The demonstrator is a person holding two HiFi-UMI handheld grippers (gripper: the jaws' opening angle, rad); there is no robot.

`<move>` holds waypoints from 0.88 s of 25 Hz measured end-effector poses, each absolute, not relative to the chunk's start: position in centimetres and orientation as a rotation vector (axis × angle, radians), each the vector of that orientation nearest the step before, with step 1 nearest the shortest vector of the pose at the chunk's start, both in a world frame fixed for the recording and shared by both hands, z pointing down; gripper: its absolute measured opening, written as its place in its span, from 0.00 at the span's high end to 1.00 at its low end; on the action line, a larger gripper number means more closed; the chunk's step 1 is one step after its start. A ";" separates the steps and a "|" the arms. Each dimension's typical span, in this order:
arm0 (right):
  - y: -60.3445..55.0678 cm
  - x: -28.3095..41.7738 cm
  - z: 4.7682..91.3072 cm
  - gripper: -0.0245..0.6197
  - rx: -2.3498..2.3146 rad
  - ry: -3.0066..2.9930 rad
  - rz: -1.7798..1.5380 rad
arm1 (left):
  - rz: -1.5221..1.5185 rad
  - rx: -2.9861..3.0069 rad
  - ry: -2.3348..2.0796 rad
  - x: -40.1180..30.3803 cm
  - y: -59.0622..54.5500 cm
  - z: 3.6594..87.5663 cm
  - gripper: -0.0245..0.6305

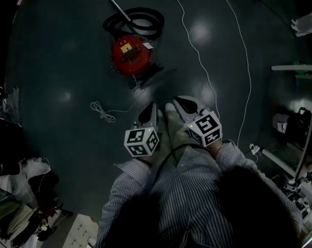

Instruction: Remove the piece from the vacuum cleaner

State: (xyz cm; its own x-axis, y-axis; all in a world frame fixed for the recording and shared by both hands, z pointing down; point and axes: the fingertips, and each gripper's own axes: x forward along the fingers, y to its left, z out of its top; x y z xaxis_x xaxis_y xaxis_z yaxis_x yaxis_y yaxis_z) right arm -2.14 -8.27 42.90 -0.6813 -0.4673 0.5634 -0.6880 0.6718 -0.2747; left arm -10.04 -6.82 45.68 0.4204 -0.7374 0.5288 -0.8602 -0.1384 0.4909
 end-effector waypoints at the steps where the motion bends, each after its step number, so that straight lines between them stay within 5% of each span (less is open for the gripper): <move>1: -8.7 -2.1 43.5 0.96 0.894 -2.430 0.660 | 0.213 1.906 -1.354 -9.7 -7.3 46.5 0.95; 9: -11.9 -1.6 49.4 0.96 0.811 -2.382 0.617 | 0.283 1.904 -1.373 -9.6 -10.9 52.1 0.94; 22: -15.2 -3.2 62.7 0.91 0.464 -2.277 0.374 | 0.541 1.909 -1.282 -9.6 -12.2 66.6 0.76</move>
State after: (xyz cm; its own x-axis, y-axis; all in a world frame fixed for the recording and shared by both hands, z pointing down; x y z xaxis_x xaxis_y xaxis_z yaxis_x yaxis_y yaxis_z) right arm -3.21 -15.15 62.73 -0.6394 -0.2126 0.7389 -0.4379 0.8906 -0.1227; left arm -9.58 -12.22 66.59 0.4062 -0.5898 0.6979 -0.9115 -0.2075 0.3551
